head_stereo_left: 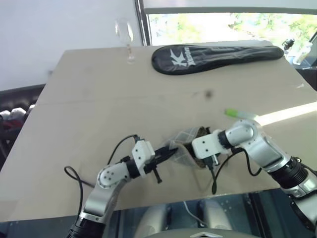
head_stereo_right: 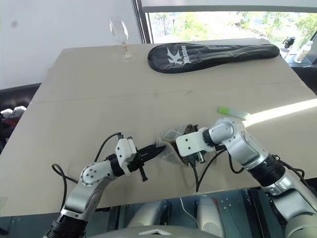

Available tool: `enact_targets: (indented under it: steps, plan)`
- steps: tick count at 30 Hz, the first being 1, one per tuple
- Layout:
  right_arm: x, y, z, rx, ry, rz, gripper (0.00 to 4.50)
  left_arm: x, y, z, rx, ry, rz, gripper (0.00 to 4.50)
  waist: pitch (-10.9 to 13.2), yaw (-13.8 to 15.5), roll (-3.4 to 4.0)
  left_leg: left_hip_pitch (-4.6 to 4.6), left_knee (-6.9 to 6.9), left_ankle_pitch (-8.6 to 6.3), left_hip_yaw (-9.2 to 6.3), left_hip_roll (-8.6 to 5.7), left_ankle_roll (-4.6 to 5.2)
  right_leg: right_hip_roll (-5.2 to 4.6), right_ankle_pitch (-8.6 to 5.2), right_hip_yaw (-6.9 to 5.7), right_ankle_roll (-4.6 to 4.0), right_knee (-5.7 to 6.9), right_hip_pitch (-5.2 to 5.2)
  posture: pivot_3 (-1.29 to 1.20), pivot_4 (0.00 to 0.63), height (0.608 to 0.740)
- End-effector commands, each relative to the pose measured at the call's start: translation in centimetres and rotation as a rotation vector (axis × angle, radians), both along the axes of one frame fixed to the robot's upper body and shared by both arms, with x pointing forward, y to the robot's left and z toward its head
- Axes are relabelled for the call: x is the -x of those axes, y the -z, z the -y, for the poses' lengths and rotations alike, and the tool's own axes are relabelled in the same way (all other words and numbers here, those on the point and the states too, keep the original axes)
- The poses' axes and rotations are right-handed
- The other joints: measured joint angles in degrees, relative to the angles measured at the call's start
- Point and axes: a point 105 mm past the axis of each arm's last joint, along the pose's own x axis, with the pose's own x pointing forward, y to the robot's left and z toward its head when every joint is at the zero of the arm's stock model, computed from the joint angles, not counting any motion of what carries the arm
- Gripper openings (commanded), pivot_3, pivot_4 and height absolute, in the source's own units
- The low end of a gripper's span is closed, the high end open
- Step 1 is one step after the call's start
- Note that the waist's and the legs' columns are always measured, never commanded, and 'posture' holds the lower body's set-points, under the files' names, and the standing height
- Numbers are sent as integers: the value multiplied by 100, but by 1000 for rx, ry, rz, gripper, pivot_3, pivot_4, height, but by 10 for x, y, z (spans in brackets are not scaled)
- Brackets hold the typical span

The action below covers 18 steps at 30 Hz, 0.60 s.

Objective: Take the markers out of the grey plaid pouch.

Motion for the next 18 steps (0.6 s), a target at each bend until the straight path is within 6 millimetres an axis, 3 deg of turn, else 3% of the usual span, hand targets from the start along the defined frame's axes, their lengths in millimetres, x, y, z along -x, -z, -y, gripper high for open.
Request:
enact_targets:
  steps: [1, 8, 18]
  plan:
    - [2, -10, -3, -96, 20, -22, 305, 1, -3, 1, -2, 2, 20, 0, 1, 2, 1, -1, 0, 0, -1, 0, 0, 0, 0, 1, 0, 0, 0, 0, 150, 740]
    - [1, -32, 19, -234, 130, -87, 305, 3, -2, -7, -14, -8, 18, 0, 5, 75, 4, -9, 1, 0, -3, -3, 0, -5, 0, 5, 0, -7, -2, 0, 150, 740]
    - [15, -55, 21, -332, 155, -149, 305, 8, -1, -10, -30, -6, 5, 0, 7, 83, 5, -15, 0, 0, -4, -3, 0, -7, 0, 14, 0, -7, -2, 0, 150, 740]
